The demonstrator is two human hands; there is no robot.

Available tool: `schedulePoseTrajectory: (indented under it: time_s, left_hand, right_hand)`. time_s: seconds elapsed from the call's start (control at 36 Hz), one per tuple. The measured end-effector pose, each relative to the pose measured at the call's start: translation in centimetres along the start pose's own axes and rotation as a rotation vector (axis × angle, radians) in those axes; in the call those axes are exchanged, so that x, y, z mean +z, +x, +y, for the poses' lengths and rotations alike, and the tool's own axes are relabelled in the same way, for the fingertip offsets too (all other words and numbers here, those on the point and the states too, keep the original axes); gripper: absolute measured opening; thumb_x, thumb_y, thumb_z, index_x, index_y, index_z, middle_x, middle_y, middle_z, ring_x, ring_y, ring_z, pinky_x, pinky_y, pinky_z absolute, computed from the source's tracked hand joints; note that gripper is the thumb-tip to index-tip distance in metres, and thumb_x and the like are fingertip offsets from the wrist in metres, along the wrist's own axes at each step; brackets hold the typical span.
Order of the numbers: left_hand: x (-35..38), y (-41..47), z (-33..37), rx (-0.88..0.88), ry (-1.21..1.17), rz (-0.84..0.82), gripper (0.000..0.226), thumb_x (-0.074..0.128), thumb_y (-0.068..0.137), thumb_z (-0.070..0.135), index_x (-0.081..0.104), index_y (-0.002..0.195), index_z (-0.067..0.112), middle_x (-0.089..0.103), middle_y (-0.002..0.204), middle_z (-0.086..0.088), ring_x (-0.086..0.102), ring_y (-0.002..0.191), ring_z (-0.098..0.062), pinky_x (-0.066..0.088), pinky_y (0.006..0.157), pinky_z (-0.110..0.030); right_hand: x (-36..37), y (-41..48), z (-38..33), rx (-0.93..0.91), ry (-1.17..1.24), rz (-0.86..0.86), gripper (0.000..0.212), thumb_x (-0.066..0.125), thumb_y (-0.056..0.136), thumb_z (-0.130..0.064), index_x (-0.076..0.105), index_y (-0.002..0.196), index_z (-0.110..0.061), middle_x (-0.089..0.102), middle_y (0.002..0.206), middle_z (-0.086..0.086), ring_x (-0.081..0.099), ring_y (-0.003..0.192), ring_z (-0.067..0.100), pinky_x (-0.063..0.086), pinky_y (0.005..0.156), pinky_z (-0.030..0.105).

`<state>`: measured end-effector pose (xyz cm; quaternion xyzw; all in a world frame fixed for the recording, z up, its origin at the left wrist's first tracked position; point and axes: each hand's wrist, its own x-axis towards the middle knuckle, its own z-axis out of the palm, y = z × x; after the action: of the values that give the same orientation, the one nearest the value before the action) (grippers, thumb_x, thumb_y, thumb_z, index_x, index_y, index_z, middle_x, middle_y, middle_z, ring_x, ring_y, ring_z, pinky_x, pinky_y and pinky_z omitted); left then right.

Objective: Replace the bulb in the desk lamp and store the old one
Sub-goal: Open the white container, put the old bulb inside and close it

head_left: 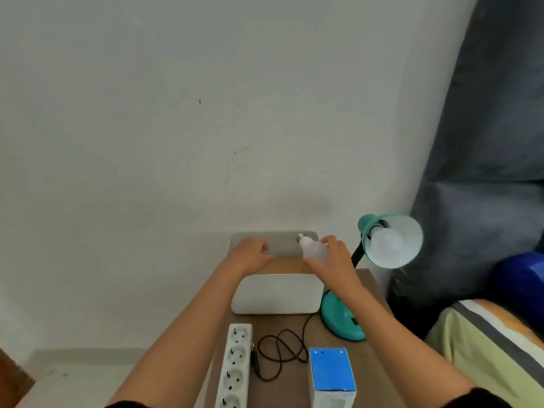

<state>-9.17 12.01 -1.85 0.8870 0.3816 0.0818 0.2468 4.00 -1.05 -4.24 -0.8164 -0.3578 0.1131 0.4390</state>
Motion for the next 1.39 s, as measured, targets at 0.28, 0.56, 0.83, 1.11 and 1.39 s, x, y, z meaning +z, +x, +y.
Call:
schedulePoseTrajectory:
  time_s: [0.28,0.56,0.83,1.11,1.39]
  left_hand:
    - [3.3,7.4,-4.0,-0.086,0.066,-0.104,0.030,0.055,0.087,0.023,0.055,0.113,0.009,0.055,0.118,-0.011,0.055,0.105,-0.027,0.044,0.086,-0.030]
    - [5.8,10.3,-5.9,-0.133,0.099,-0.194,0.030,0.058,0.086,0.024,0.056,0.111,0.007,0.059,0.114,-0.012,0.054,0.095,-0.024,0.044,0.082,-0.031]
    - [2.5,7.9,-3.7,-0.138,0.172,-0.280,0.016,0.055,0.088,0.025,0.055,0.096,0.011,0.054,0.099,-0.010,0.047,0.085,-0.022,0.038,0.069,-0.028]
    - [-1.9,-1.2,0.9,-0.082,0.225,-0.198,0.020,0.055,0.088,0.026,0.055,0.101,0.011,0.054,0.105,-0.007,0.048,0.090,-0.021,0.039,0.073,-0.026]
    - [2.1,-13.4,1.6,-0.033,0.266,-0.170,0.043,0.053,0.091,0.029,0.049,0.127,0.005,0.050,0.130,-0.012,0.052,0.115,-0.026,0.043,0.091,-0.033]
  right_hand:
    - [6.2,7.2,2.4,0.126,-0.091,-0.204,0.042,0.062,0.081,-0.032,0.051,0.111,-0.005,0.056,0.114,0.015,0.056,0.099,0.030,0.046,0.074,0.033]
    - [8.9,10.5,3.3,0.154,-0.263,-0.383,0.050,0.067,0.078,-0.022,0.044,0.119,-0.005,0.053,0.121,0.018,0.055,0.098,0.030,0.037,0.056,0.027]
    - [6.1,8.7,1.2,0.140,-0.318,-0.375,0.044,0.056,0.088,-0.027,0.045,0.124,-0.003,0.052,0.110,0.010,0.048,0.092,0.022,0.037,0.072,0.029]
    - [-1.7,0.8,-3.1,0.021,-0.348,-0.295,0.017,0.051,0.089,-0.019,0.058,0.093,-0.003,0.057,0.095,0.014,0.051,0.084,0.022,0.038,0.056,0.025]
    - [-5.8,-10.9,0.3,0.100,-0.412,-0.217,0.025,0.053,0.087,-0.016,0.059,0.104,0.001,0.058,0.098,0.015,0.050,0.082,0.022,0.039,0.059,0.027]
